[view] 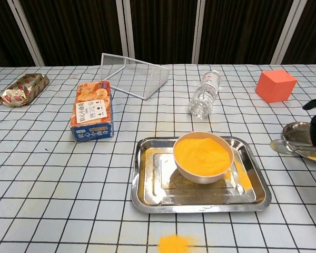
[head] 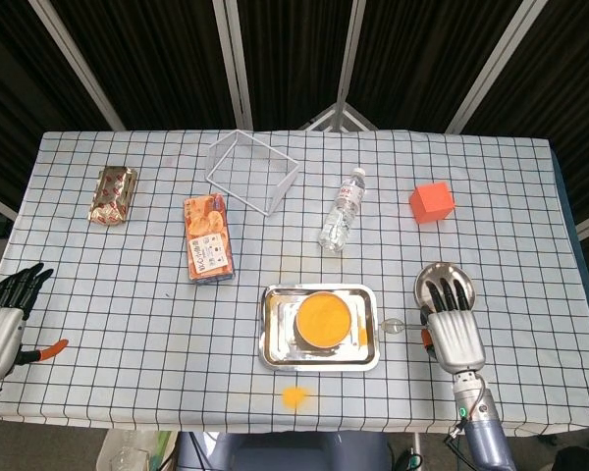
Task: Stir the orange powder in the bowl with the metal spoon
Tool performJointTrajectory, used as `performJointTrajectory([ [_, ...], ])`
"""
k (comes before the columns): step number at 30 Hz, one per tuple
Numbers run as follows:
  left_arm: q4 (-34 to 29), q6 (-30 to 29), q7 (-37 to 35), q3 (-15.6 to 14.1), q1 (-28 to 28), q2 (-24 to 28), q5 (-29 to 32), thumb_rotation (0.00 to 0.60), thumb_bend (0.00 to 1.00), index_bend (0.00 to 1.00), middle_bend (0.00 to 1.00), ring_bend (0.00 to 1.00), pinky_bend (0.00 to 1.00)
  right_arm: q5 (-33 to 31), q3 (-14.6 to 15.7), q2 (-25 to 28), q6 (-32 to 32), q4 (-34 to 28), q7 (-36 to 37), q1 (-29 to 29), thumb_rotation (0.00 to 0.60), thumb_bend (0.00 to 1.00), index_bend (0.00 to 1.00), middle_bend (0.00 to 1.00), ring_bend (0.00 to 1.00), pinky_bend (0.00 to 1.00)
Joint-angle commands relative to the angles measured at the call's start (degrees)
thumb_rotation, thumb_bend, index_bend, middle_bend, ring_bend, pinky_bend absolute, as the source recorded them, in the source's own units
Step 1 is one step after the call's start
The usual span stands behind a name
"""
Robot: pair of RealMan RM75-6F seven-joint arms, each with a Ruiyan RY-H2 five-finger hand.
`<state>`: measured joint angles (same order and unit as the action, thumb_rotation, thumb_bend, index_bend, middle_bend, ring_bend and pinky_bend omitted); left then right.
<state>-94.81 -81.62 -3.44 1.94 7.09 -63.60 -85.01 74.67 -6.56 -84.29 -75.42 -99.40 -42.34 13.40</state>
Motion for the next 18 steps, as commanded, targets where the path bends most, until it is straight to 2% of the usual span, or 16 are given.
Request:
performJointTrajectory([
  [1, 0.0, 0.1, -0.3, 0.0, 0.0, 0.1, 0.1, 0.6, 0.01, 0.0, 0.0, 0.0, 0.0, -2.2, -0.3, -2.7, 0.6, -2.1, -6.8, 2.3, 0.6, 0.49, 0.61, 0.14, 0.0, 0.01],
  [6, -0.2, 0.4, -0.9, -0.1, 0.0, 0.3, 0.1, 0.6, 0.01, 0.0, 0.0, 0.0, 0.0, -4.5, -0.6, -7.6, 0.8, -1.5, -12.6, 4.4, 0.6, 0.49, 0.61, 0.15, 0.0, 0.01],
  [13, -0.3, 0.5, -1.7, -0.3, 0.0, 0.6, 0.0, 0.6, 0.01, 0.0, 0.0, 0.0, 0.0, -8.2, -2.6, -14.0, 0.2, 1.4, -18.5, 7.3, 0.6, 0.49, 0.61, 0.15, 0.0, 0.01],
  [18, -0.3, 0.7, -2.3, -0.3, 0.1, 0.7, -0.1, 0.6, 0.01, 0.0, 0.0, 0.0, 0.0, -9.8, -3.5, -16.1, -0.9, 2.8, -20.5, 8.6, 0.6, 0.49, 0.61, 0.15, 0.0, 0.01],
])
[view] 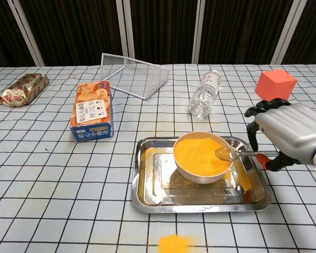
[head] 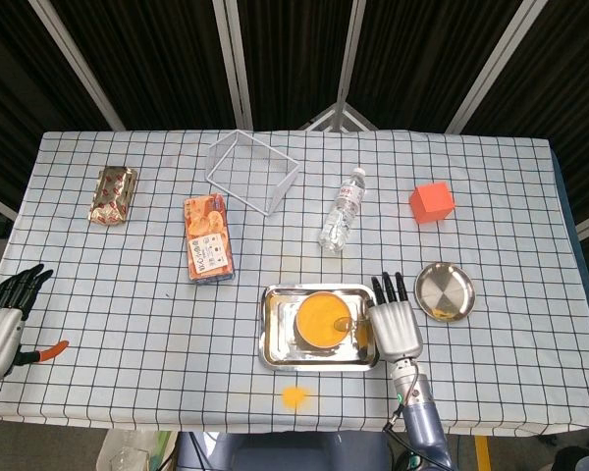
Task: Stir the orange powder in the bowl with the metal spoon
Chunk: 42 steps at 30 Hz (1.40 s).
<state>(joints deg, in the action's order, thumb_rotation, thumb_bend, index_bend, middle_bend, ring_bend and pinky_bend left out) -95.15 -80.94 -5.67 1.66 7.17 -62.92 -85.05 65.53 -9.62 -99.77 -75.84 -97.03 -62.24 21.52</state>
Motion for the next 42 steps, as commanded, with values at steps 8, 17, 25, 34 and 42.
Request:
performJointTrajectory([
  [8, -0.1, 0.1, -0.1, 0.0, 0.0, 0.1, 0.0, 0.6, 0.01, 0.0, 0.0, 0.0, 0.0, -2.0, -0.6, -1.3, -1.9, 0.0, -2.0, 1.7, 0.6, 0.49, 0.61, 0.15, 0.0, 0.01],
  [17, -0.3, 0.3, -0.1, 0.1, 0.1, 0.1, 0.4, 0.6, 0.01, 0.0, 0.0, 0.0, 0.0, -2.4, 0.5, -3.0, -3.5, -1.1, -4.5, 3.0, 0.6, 0.49, 0.61, 0.15, 0.0, 0.01],
  [25, -0.4, 0.3, -0.4, 0.1, 0.1, 0.2, 0.3, 0.6, 0.01, 0.0, 0.0, 0.0, 0.0, -2.8, 0.3, -5.6, -5.1, -0.6, -7.3, 4.4, 0.6, 0.49, 0.61, 0.15, 0.0, 0.01],
  [34, -0.4, 0.3, -0.8, 0.1, 0.2, 0.3, 0.3, 0.6, 0.01, 0.0, 0.0, 0.0, 0.0, -4.2, 0.6, -6.6, -6.7, -0.5, -9.9, 5.0, 0.6, 0.49, 0.38, 0.14, 0.0, 0.01],
  [42, -0.5, 0.4, -0.7, 0.1, 0.2, 0.4, 0.4, 0.6, 0.01, 0.0, 0.0, 0.0, 0.0, -4.9, 1.4, -6.2, -8.5, -1.7, -11.6, 5.0, 0.6, 0.49, 0.21, 0.1, 0.0, 0.01],
])
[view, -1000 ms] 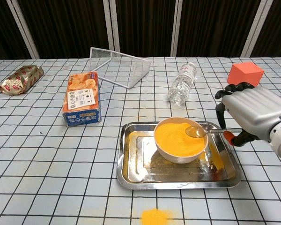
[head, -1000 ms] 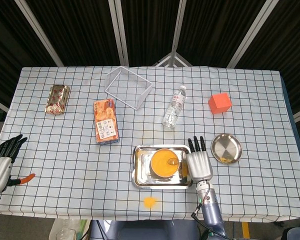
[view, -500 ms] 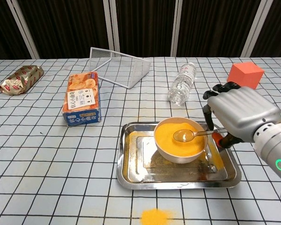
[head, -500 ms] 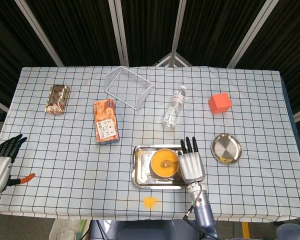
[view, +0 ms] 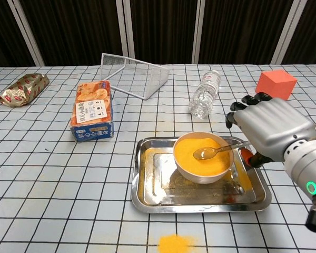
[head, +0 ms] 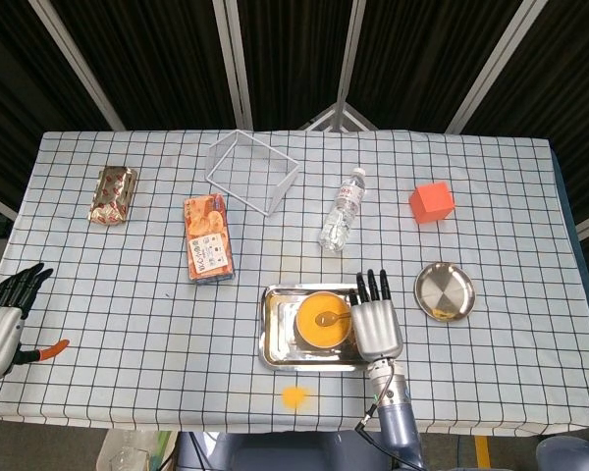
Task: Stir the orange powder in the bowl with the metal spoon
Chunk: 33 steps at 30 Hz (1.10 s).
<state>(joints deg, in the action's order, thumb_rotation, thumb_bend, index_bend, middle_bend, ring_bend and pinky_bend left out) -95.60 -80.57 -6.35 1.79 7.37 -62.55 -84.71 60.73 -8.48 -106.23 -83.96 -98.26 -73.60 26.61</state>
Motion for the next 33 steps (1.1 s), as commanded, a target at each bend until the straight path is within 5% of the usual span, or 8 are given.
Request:
performJointTrajectory([
  [1, 0.0, 0.0, 0.0, 0.0, 0.0, 0.0, 0.0, 0.6, 0.01, 0.0, 0.0, 0.0, 0.0, -0.1, 0.3, 0.5, -0.5, -0.8, -0.3, -0.1, 0.6, 0.49, 0.21, 0.09, 0.0, 0.01],
  [16, -0.1, -0.2, 0.4, 0.0, 0.0, 0.0, -0.2, 0.6, 0.01, 0.0, 0.0, 0.0, 0.0, 1.1, 3.6, 10.0, -0.9, -9.0, 3.5, -2.1, 0.6, 0.53, 0.19, 0.09, 0.0, 0.01],
  [24, -0.2, 0.2, 0.6, -0.2, 0.0, 0.1, 0.1, 0.6, 0.01, 0.0, 0.0, 0.0, 0.0, -0.5, 4.6, 8.6, -0.2, -7.4, 2.4, -1.7, 0.6, 0.7, 0.2, 0.09, 0.0, 0.01],
  [33, -0.3, 0.4, 0.5, -0.3, 0.1, 0.3, -0.1, 0.6, 0.01, 0.0, 0.0, 0.0, 0.0, -1.0, 5.5, 6.2, -0.2, -4.7, 3.0, -1.8, 0.6, 0.71, 0.24, 0.09, 0.0, 0.01],
])
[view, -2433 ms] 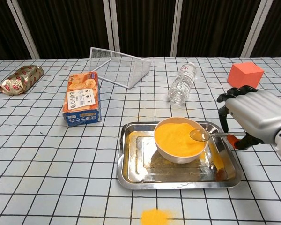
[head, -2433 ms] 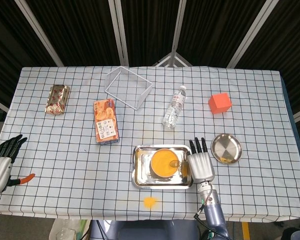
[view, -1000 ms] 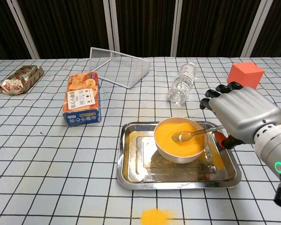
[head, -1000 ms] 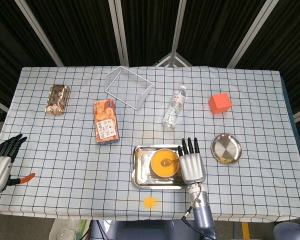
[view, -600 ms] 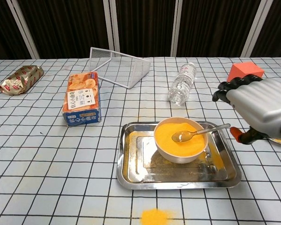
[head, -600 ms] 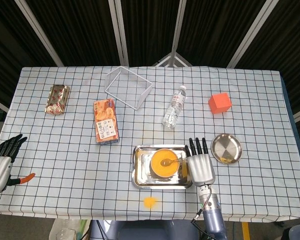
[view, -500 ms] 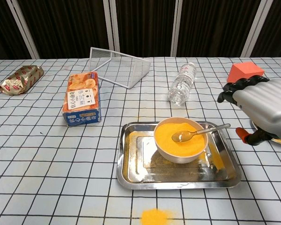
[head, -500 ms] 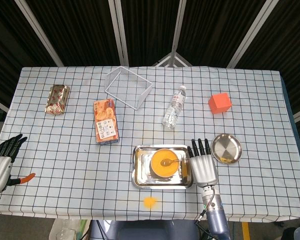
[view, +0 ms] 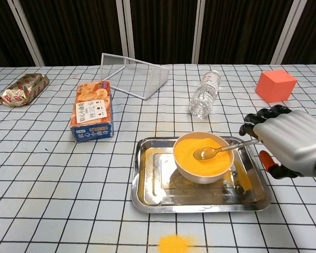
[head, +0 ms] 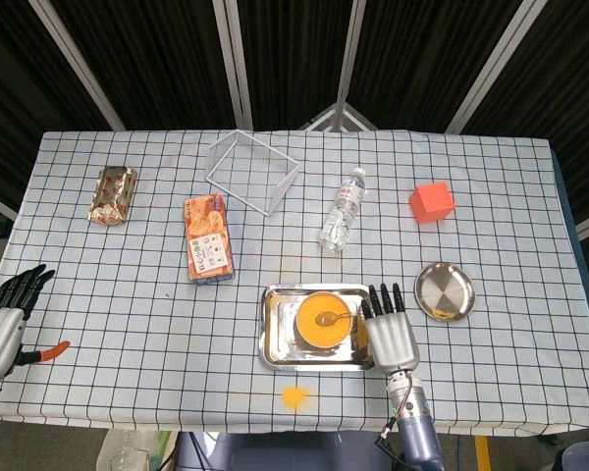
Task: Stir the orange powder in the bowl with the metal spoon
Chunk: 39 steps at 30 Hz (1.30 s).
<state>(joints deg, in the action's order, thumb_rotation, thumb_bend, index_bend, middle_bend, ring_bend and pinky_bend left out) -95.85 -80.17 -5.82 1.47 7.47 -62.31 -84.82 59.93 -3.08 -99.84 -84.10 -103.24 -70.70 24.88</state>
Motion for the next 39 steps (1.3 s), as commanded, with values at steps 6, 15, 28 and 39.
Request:
performJointTrajectory([
  [6, -0.1, 0.2, 0.1, 0.0, 0.1, 0.1, 0.1, 0.6, 0.01, 0.0, 0.0, 0.0, 0.0, 0.2, 0.9, -0.3, -0.6, 0.6, 0.3, -0.4, 0.6, 0.72, 0.34, 0.09, 0.0, 0.01],
  [15, -0.1, 0.0, 0.2, 0.0, 0.0, 0.0, 0.1, 0.6, 0.01, 0.0, 0.0, 0.0, 0.0, 1.3, 1.4, -0.1, -1.1, -0.1, 1.3, -0.9, 0.6, 0.72, 0.28, 0.09, 0.0, 0.01],
  [28, -0.1, -0.1, 0.3, 0.1, 0.0, -0.1, 0.2, 0.6, 0.01, 0.0, 0.0, 0.0, 0.0, 6.8, 0.5, 1.8, -2.6, -1.2, 1.0, 0.1, 0.6, 0.4, 0.17, 0.33, 0.42, 0.43],
  [39, -0.1, 0.0, 0.2, 0.0, 0.0, 0.0, 0.2, 0.6, 0.01, 0.0, 0.0, 0.0, 0.0, 4.9, -1.4, 2.6, -1.4, -3.1, -1.8, 1.2, 0.6, 0.4, 0.28, 0.71, 0.82, 0.81],
])
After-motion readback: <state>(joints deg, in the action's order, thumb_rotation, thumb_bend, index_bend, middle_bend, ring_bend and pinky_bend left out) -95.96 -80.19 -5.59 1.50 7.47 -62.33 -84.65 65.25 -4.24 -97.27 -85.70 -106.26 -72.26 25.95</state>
